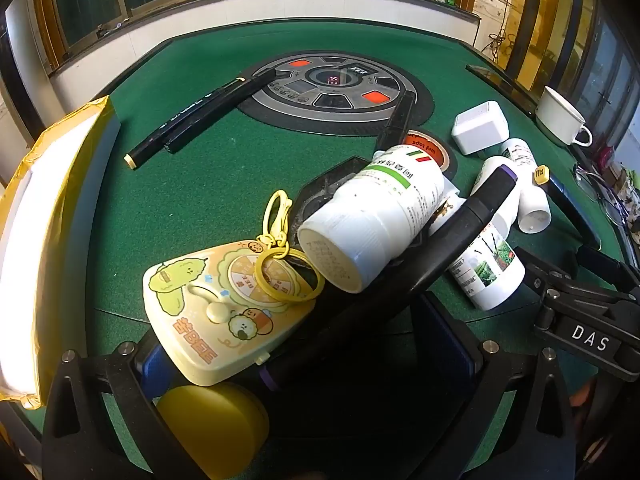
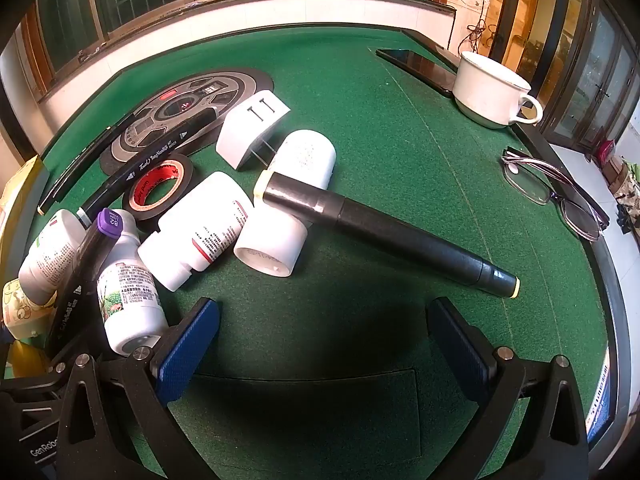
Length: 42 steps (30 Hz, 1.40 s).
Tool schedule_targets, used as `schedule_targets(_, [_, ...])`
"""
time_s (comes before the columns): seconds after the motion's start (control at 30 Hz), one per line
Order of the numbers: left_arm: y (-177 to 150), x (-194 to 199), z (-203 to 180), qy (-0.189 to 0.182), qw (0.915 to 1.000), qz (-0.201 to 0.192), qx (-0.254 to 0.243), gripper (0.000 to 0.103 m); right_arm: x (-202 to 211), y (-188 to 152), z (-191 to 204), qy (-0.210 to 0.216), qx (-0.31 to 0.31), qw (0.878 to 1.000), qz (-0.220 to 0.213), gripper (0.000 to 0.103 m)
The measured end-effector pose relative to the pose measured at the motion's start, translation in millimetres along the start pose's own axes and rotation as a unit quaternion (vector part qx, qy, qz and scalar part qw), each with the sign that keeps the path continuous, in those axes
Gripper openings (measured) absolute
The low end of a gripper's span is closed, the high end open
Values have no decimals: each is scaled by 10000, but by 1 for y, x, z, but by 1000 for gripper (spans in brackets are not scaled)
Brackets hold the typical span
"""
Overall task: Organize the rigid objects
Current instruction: 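Grasp the yellow ball with the left tool while the right tool approaches a black marker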
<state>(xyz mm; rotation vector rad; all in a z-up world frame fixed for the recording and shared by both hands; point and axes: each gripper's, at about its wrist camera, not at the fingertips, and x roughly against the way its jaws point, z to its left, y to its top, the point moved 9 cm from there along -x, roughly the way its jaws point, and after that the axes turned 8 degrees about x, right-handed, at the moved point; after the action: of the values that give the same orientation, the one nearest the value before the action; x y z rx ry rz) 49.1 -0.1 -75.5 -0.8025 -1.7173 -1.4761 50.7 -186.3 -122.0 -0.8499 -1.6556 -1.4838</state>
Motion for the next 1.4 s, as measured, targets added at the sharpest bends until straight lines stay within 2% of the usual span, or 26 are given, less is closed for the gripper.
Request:
schedule_targets(0.53, [0,0,0,-3,10000,-5,0,103,-2,-1,1,18,22,10000,-6,102])
schedule_targets(0.83, [-9,5,4,-99,9998,25,-182,103,-2,0,4,435,687,9965,188,102])
schedule_targets(1.03, [-13,8,4,-109,9997,33,-220,103,4,-15,8,773,1249,9889,216,102])
schedule_targets(1.2, [-15,10,5,-186,9993,113,-312,103,9,-25,9,952,1626,9806,533,102])
schedule_targets(1.27, [-20,11,4,-231,9984,286,-428,103,13,-32,9,1037,1829,9749,733,102])
schedule_targets(1.33, [-27,17,5,-276,9980,269,-504,103,19,-42,9,1124,2123,9669,867,101])
schedule_targets(1.4, [-35,22,6,-354,9974,181,-609,103,28,-50,7,1176,2401,9601,821,101])
